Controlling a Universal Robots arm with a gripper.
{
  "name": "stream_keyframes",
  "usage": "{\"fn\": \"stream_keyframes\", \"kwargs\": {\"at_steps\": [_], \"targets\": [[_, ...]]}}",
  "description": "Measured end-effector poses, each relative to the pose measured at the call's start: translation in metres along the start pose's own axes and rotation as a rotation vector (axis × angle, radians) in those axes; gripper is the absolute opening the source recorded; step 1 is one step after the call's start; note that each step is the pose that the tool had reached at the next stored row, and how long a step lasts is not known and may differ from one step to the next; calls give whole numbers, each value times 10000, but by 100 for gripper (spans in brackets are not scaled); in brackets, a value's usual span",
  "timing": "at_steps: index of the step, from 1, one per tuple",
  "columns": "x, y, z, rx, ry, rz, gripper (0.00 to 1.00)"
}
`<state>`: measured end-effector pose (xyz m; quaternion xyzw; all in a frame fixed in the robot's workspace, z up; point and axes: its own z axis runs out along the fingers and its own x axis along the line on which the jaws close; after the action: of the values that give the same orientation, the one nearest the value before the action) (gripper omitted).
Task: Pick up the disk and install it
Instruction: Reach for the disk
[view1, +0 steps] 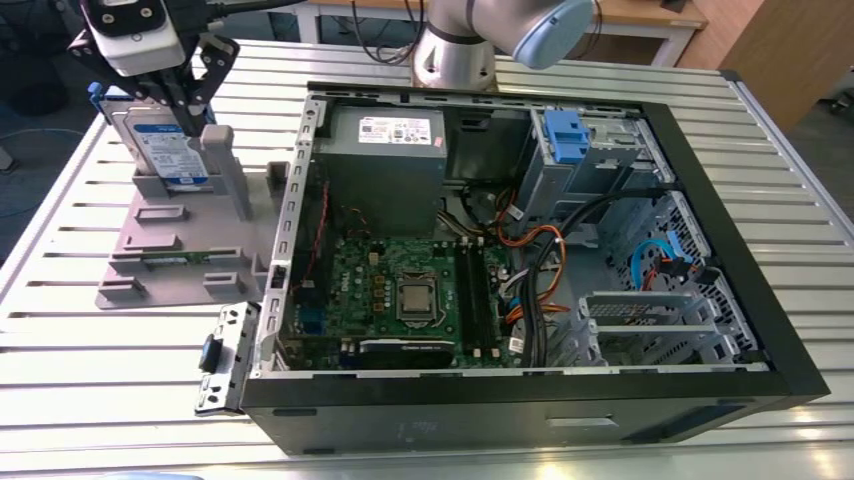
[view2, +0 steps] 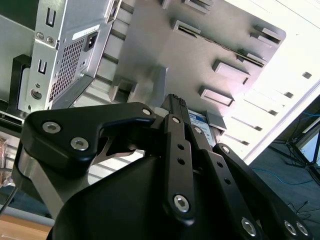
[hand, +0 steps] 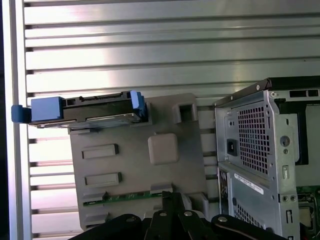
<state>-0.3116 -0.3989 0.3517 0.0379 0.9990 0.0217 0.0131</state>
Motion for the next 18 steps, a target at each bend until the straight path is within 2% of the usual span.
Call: {"fn": "stream_keyframes", "kwargs": {"at_steps": [15, 17, 18], "targets": [[52, 9, 10, 0, 0, -1, 11], [210, -10, 178, 0, 0, 0, 11], [211, -10, 178, 0, 1, -1, 11]]}}
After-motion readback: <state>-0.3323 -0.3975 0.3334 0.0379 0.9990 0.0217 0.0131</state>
